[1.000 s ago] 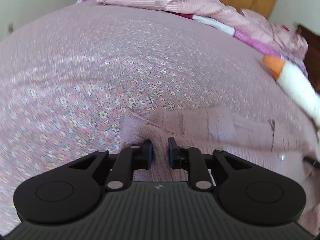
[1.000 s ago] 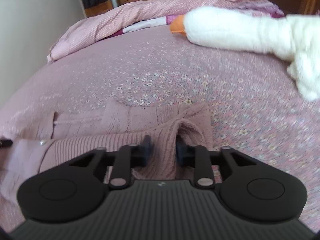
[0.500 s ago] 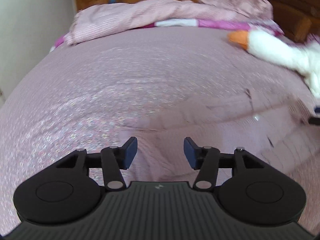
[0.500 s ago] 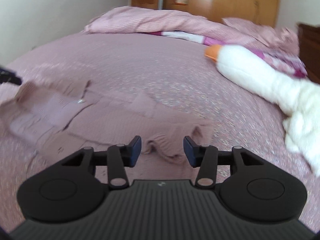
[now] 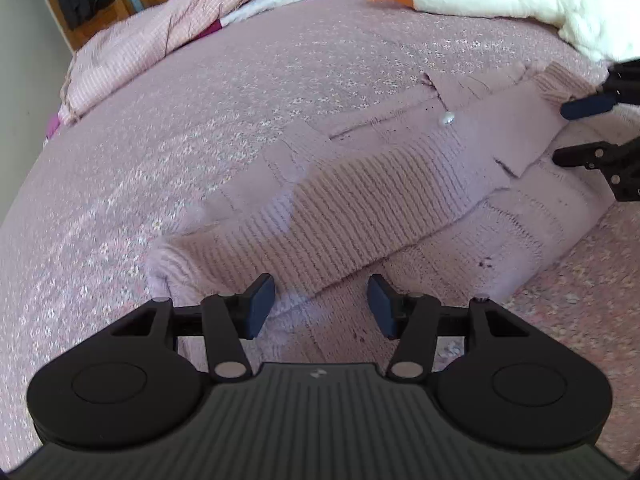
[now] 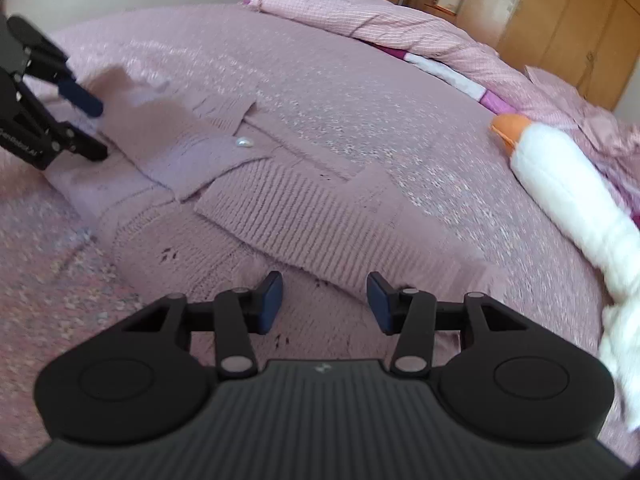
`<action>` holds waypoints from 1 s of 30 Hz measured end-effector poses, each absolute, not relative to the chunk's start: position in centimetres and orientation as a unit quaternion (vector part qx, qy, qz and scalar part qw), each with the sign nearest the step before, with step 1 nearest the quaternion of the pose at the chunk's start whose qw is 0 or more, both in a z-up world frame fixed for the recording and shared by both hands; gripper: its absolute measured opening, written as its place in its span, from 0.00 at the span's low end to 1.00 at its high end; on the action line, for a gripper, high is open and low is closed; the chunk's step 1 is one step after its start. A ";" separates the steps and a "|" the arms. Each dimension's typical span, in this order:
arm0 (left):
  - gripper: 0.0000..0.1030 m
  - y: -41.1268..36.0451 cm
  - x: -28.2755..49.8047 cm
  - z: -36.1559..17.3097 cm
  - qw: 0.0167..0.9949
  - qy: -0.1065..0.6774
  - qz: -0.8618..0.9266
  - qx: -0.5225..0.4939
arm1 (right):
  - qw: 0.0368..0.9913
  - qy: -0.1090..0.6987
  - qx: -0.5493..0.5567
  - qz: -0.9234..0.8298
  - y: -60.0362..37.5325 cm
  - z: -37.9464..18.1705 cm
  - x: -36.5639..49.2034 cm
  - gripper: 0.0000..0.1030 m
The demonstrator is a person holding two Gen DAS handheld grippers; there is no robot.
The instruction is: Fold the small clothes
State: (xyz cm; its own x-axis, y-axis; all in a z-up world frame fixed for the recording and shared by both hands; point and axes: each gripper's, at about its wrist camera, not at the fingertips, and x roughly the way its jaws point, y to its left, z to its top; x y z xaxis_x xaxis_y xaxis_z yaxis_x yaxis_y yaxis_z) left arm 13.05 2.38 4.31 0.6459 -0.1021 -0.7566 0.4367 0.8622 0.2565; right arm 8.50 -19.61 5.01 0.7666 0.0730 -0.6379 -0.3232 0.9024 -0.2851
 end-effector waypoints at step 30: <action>0.35 3.5 23.8 5.7 0.926 0.357 -0.071 0.102 | 0.957 0.277 -0.086 -0.001 -21.2 6.4 18.1 0.45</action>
State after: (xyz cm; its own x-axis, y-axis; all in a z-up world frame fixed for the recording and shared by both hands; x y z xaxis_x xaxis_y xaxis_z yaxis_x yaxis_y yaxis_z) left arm 23.82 3.53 5.67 0.7348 -0.0579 -0.6758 0.2033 0.9693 0.1380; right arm 18.12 -21.18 6.39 0.8465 -0.0492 -0.5301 -0.0458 0.9853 -0.1645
